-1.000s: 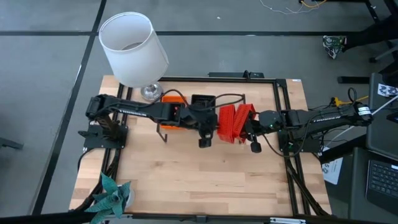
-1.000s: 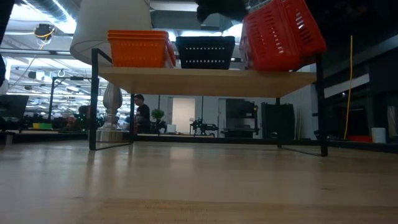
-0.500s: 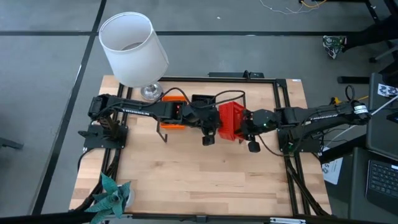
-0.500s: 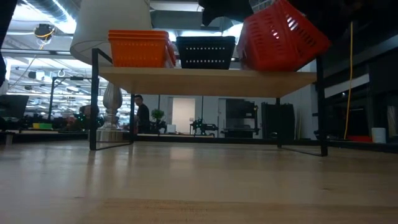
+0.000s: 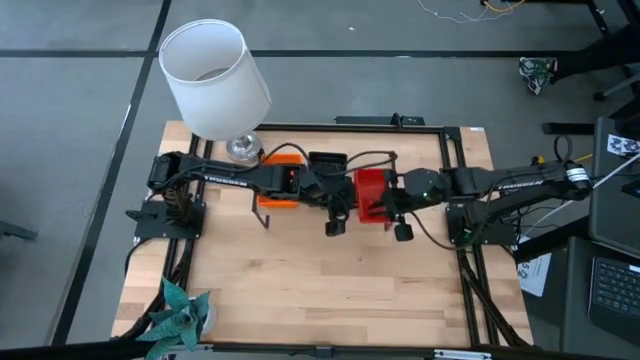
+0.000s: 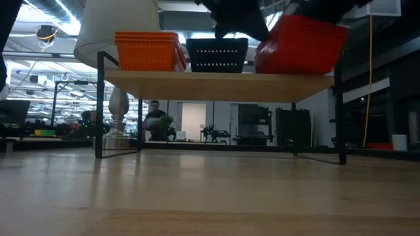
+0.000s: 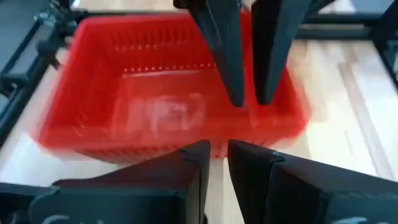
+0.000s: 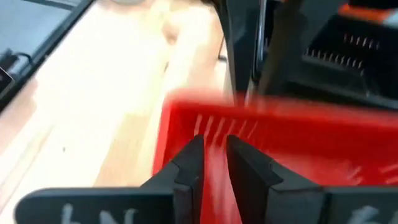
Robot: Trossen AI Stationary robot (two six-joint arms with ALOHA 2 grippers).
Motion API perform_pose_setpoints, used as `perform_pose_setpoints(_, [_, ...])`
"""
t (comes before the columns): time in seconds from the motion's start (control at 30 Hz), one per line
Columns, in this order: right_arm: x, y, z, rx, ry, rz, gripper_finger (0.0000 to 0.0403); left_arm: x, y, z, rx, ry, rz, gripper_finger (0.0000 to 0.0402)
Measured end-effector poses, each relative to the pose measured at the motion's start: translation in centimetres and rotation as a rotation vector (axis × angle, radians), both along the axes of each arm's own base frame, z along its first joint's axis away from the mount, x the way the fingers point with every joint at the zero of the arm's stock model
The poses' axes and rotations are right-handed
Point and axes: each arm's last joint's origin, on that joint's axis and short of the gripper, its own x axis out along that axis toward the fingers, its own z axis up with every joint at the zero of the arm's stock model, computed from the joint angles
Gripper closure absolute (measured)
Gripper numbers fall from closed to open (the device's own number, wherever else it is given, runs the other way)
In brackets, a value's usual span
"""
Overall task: Stack baskets on shelf by color
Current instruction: Adjust the red bin on the shelf
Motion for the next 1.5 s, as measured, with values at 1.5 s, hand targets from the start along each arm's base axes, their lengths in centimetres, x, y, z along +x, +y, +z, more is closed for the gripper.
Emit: perform_pose_setpoints(1.5, [0.4, 3.7, -0.6, -0.002, 0.335, -0.078, 0.0331, -9.9, -6.2, 9.5, 0.193, -0.125, 0.049, 0.0351])
